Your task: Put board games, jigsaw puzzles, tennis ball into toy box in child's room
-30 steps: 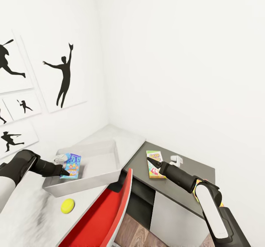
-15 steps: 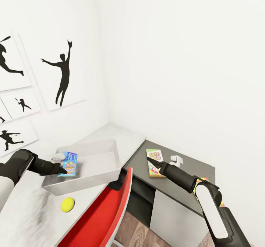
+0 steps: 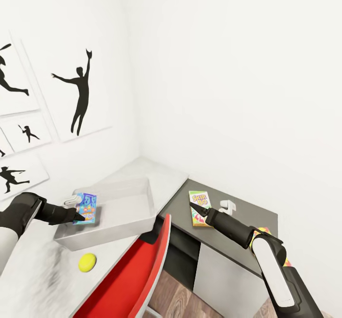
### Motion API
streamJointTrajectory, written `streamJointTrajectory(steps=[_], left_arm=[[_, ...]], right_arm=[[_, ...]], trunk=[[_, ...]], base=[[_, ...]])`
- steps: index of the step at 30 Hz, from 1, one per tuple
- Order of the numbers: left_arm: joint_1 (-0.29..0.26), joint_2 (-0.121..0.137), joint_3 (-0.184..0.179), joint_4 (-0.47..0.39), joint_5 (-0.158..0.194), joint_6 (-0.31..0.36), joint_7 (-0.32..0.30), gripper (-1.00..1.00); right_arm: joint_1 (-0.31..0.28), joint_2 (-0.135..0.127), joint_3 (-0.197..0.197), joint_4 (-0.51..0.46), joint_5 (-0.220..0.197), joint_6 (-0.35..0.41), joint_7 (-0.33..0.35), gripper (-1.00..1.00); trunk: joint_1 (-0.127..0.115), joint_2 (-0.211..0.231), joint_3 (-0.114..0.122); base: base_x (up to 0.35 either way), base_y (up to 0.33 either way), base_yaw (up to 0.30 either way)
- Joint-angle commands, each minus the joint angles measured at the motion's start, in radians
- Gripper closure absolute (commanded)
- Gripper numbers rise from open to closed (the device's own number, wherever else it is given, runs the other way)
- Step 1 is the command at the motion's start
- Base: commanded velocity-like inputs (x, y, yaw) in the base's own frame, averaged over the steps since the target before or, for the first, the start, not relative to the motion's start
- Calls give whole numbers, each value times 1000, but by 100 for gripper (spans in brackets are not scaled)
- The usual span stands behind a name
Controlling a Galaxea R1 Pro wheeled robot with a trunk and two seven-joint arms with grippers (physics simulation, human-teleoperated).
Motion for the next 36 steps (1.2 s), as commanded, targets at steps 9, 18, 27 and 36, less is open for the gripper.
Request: streamJointTrajectory(steps=[9, 18, 27, 36], left_arm=[[-1, -3, 5, -1, -17, 5, -8, 100], [-1, -4, 1, -1, -19, 5, -7, 100], [-1, -4, 0, -1, -19, 3, -7, 100], [-1, -4, 0, -1, -19, 1, -7, 100]], right_arm=[[-1, -1, 0, 0, 1, 3, 2, -100], [-1, 0, 0, 0, 0, 4, 2, -100], [-1, 0, 0, 0, 0, 3, 2, -100], [-1, 0, 0, 0, 1, 3, 2, -100]], trunk=[[1, -2, -8], [1, -2, -14], [1, -2, -22], [1, -2, -35]], base=[[0, 0, 0], [0, 0, 0], [0, 0, 0], [0, 0, 0]])
